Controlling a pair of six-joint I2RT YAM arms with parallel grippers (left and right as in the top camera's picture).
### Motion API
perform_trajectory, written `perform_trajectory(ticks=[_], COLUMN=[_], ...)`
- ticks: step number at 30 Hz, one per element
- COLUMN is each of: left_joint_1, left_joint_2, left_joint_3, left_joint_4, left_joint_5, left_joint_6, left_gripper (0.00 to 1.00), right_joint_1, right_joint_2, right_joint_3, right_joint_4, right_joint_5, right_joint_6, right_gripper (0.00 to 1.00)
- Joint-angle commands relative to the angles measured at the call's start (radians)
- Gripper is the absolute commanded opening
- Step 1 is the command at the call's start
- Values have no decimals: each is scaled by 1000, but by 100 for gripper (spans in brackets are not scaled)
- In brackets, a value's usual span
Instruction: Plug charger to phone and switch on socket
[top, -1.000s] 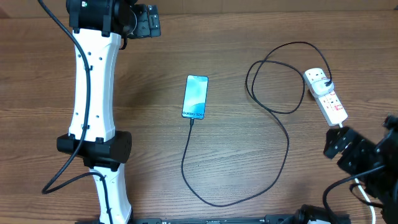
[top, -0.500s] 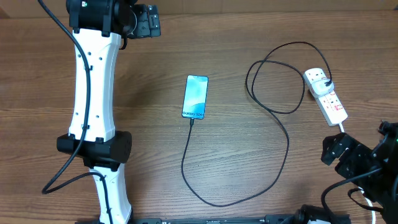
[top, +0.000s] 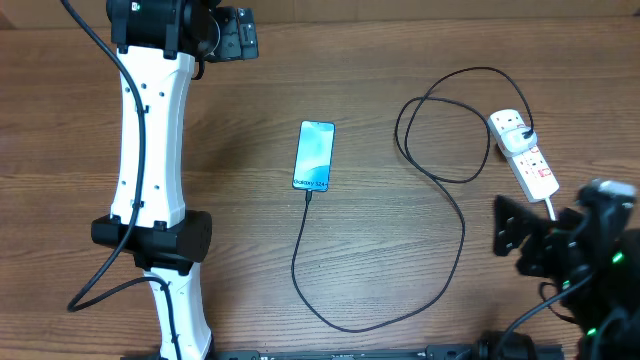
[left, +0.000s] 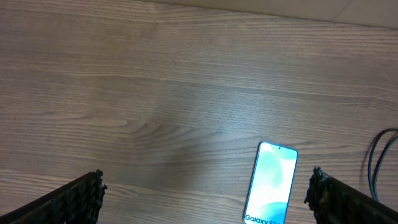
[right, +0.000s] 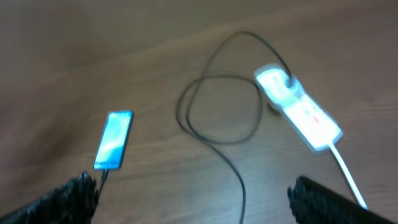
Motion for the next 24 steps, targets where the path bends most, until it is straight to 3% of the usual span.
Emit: perform_trajectory(ticks=[1, 7, 14, 24], left_joint_1=[4, 4, 4, 3], left_joint_2=[9, 9, 9, 9], left_joint_3=[-1, -1, -1, -1], left_joint_4=[0, 1, 1, 1], left_joint_5=[-13, -13, -13, -13], left_joint_6=[-10, -10, -10, -10], left_gripper=[100, 100, 100, 100], right_joint_1=[62, 71, 111, 121], right_joint_2=[-118, -283, -437, -600], right_joint_3=[-154, -403, -616, -904], right_joint_4=[102, 326, 503, 819], right_joint_5=[-18, -14, -10, 13], right_joint_6=[-80, -85, -189, -192], right_gripper=[100, 100, 100, 100])
